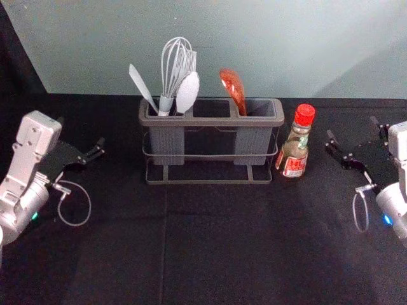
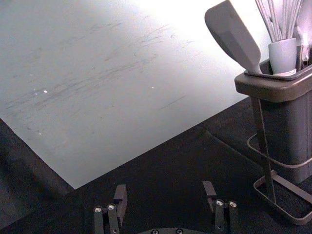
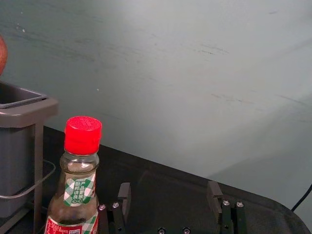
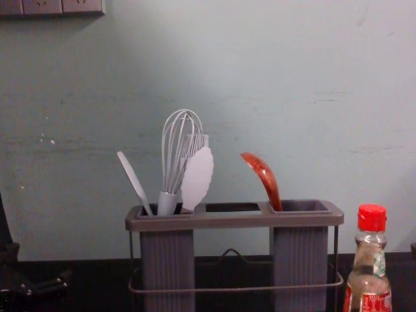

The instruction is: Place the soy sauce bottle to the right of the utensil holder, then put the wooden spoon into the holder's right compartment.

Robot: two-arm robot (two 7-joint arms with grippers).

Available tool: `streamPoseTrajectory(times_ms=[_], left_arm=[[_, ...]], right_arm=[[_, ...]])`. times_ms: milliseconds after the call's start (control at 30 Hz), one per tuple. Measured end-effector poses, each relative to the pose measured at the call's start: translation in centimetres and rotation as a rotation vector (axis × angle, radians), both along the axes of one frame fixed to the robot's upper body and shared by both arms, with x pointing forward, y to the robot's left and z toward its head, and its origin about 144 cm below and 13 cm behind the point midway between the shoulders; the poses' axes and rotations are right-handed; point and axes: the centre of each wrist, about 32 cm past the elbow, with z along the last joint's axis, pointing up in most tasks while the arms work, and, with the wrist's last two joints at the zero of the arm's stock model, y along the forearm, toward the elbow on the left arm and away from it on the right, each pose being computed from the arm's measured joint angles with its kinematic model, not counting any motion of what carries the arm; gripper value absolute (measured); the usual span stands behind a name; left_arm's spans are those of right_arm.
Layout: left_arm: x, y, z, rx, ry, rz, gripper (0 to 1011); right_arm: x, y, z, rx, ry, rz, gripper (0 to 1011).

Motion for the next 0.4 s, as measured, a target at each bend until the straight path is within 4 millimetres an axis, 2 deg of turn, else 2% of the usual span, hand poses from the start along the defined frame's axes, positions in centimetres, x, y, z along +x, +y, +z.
streamPoseTrajectory(times_ms=[400], left_arm=[[0.00,0.00,0.00,0.000,0.000,0.000,1011]], right_arm=[[0.00,0.00,0.00,0.000,0.000,0.000,1002]])
